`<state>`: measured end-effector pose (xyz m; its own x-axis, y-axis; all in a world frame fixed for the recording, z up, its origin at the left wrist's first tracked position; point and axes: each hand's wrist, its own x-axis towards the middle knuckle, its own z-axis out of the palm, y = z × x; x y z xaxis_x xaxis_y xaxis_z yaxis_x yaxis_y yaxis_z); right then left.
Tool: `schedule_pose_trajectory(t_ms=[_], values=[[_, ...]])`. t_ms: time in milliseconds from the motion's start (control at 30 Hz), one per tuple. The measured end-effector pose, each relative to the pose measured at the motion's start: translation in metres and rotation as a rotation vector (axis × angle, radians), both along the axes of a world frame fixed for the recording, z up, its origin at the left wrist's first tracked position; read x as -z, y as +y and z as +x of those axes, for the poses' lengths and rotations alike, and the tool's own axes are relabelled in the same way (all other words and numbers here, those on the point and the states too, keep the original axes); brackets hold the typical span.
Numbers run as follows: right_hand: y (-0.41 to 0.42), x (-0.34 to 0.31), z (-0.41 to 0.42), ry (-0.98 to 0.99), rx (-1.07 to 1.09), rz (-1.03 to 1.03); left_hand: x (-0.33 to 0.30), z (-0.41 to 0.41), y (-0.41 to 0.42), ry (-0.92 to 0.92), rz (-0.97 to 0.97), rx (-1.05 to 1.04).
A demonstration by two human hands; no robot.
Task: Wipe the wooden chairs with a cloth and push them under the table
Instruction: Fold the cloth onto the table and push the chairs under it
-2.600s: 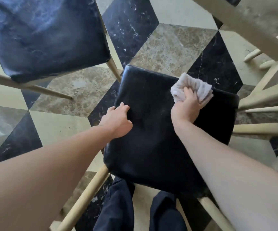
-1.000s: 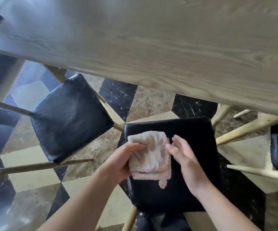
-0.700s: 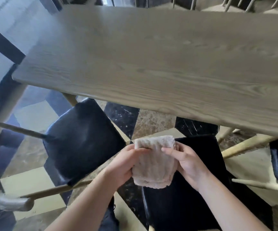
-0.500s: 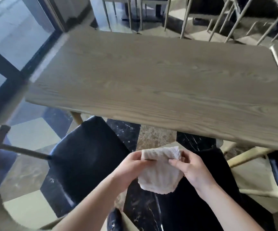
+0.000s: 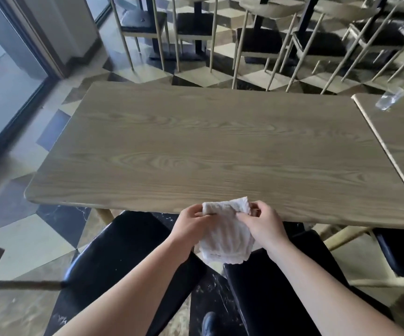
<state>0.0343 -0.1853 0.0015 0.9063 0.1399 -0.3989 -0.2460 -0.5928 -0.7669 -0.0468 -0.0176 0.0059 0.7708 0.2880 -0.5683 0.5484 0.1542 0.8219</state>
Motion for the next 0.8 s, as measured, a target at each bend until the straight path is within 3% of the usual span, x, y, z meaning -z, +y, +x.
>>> schedule_pose_trajectory(t_ms=[267, 433, 633, 700, 800], values=[[0.032, 0.041, 0.077, 0.051, 0.079, -0.059, 0.045, 0.077, 0.008, 0.088, 0.248, -0.108], [0.049, 0.060, 0.108, -0.070, 0.081, -0.044, 0.062, 0.114, 0.024, 0.078, 0.400, -0.127], [0.059, 0.078, 0.119, -0.078, 0.094, -0.035, 0.074, 0.125, 0.028, 0.047, 0.560, -0.046], [0.059, 0.078, 0.110, -0.201, 0.050, -0.087, 0.072, 0.122, 0.026, 0.030, 0.661, 0.009], [0.052, 0.079, 0.085, -0.508, -0.165, -0.277, 0.074, 0.104, 0.023, -0.090, 0.972, 0.233]])
